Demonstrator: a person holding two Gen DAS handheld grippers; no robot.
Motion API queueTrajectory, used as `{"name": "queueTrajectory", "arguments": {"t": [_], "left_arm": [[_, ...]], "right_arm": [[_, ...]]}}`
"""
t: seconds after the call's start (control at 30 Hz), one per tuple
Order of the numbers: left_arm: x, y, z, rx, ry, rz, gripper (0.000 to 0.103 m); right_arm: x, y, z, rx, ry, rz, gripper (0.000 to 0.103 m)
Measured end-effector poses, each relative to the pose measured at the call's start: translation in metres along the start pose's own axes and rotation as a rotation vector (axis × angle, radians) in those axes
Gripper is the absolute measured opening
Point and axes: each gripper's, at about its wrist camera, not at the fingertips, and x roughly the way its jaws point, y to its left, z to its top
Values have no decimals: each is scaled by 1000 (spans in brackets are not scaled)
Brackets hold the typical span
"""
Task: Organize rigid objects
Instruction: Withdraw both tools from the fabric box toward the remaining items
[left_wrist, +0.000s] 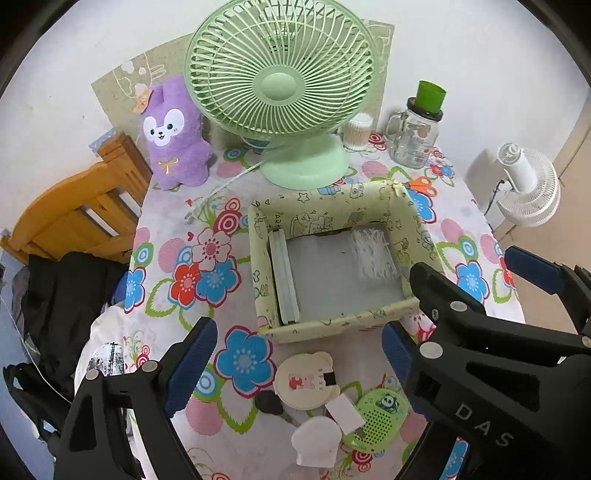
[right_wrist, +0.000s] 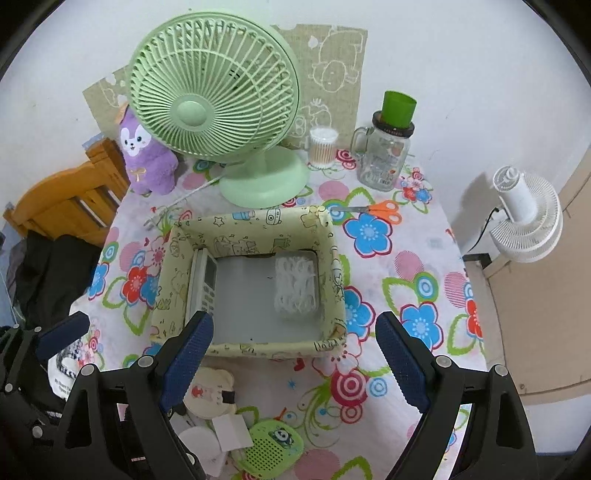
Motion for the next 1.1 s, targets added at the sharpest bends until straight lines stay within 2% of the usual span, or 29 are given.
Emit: {"name": "queueTrajectory", "arguments": {"t": [0.23,0.77,0.97,1.1], "left_arm": [[-14,0,-13,20,-21,-4,92],[-40,5,-37,45,-66,-34,92],[-40,13,-47,44,-61,-52,92],[-37,19,-56,43,-62,-36,92]], "right_arm": [[-19,0,-15,13,-22,-35,92],[-50,2,-41,30,-53,-25,91],[-55,6,-51,21,-53,-23,91],[-53,10,-59,19,-50,1,91]]}}
